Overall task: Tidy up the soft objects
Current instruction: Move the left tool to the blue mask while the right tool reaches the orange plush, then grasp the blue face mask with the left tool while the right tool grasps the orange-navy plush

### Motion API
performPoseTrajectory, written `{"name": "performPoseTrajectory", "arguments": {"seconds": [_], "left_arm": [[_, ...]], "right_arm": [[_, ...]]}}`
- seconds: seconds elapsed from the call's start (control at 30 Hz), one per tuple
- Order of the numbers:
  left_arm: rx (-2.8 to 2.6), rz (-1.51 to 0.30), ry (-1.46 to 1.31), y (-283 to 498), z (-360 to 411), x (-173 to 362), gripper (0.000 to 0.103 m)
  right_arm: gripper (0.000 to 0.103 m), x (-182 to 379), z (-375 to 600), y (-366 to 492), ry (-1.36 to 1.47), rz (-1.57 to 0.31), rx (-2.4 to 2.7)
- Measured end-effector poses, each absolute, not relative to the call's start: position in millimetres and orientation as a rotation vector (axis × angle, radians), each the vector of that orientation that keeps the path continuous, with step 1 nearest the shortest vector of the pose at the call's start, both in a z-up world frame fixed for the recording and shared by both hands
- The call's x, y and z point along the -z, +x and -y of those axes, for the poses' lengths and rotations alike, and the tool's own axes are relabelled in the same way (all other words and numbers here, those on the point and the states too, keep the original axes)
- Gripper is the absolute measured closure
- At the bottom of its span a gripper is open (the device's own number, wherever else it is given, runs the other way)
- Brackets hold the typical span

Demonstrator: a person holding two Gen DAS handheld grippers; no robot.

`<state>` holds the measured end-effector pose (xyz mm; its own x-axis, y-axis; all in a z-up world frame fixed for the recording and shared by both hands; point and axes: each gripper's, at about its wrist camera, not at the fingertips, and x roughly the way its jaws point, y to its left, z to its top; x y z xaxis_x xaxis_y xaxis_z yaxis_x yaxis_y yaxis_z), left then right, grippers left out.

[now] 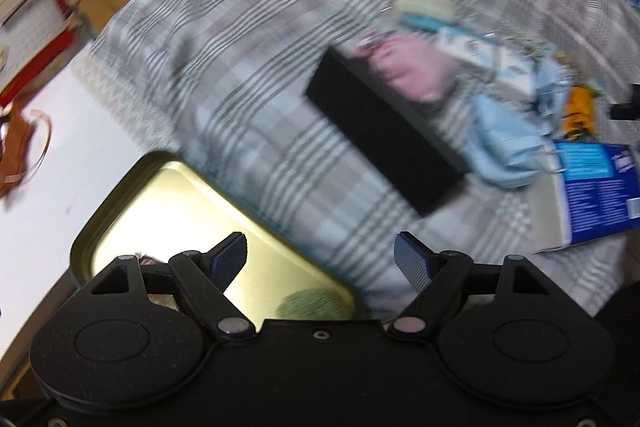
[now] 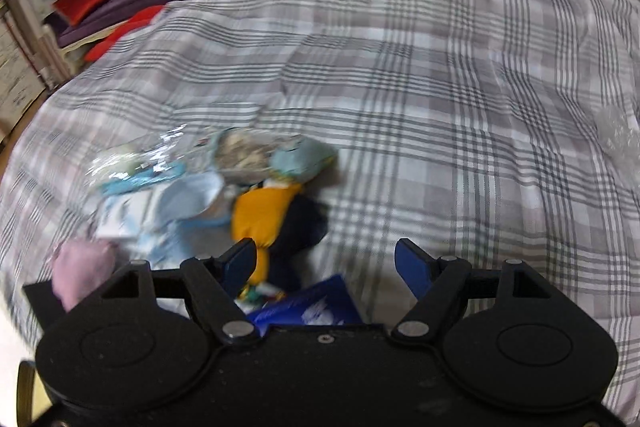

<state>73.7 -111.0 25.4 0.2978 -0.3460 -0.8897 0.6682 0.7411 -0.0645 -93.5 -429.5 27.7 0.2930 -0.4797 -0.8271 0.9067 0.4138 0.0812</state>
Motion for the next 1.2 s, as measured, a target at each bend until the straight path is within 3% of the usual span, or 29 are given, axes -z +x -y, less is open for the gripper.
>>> {"name": "performPoseTrajectory", "arguments": {"seconds": [0.27, 0.53, 0.6, 0.67, 0.73, 0.97, 1.2], "left_arm": [[0.788, -1.037, 0.394, 52, 170, -50, 0.023], [0.825, -1.09, 0.476, 38, 235, -33, 0.023], [0.819, -1.115, 0.488, 40, 249, -26, 0.023], [0.804, -1.128, 0.497, 42, 259, -20, 0.023], [0.788, -1.132, 0.509, 44, 266, -15, 0.023], [0.752, -1.162, 0.525, 53, 283, 0, 0.024], [0.748, -1.201, 0.481, 68, 294, 8, 0.033]], "right_arm": [[0.026, 6, 459, -74, 0.761, -0.854, 0.91], [0.023, 24, 452, -53, 0.665, -0.883, 0.842], [0.027, 28, 448, -45, 0.623, -0.911, 0.838], [0.05, 31, 444, -39, 0.585, -0.933, 0.808], [0.062, 28, 441, -38, 0.583, -0.928, 0.774], [0.063, 23, 455, -58, 0.673, -0.838, 0.803], [0.063, 17, 462, -67, 0.71, -0.78, 0.819]]}}
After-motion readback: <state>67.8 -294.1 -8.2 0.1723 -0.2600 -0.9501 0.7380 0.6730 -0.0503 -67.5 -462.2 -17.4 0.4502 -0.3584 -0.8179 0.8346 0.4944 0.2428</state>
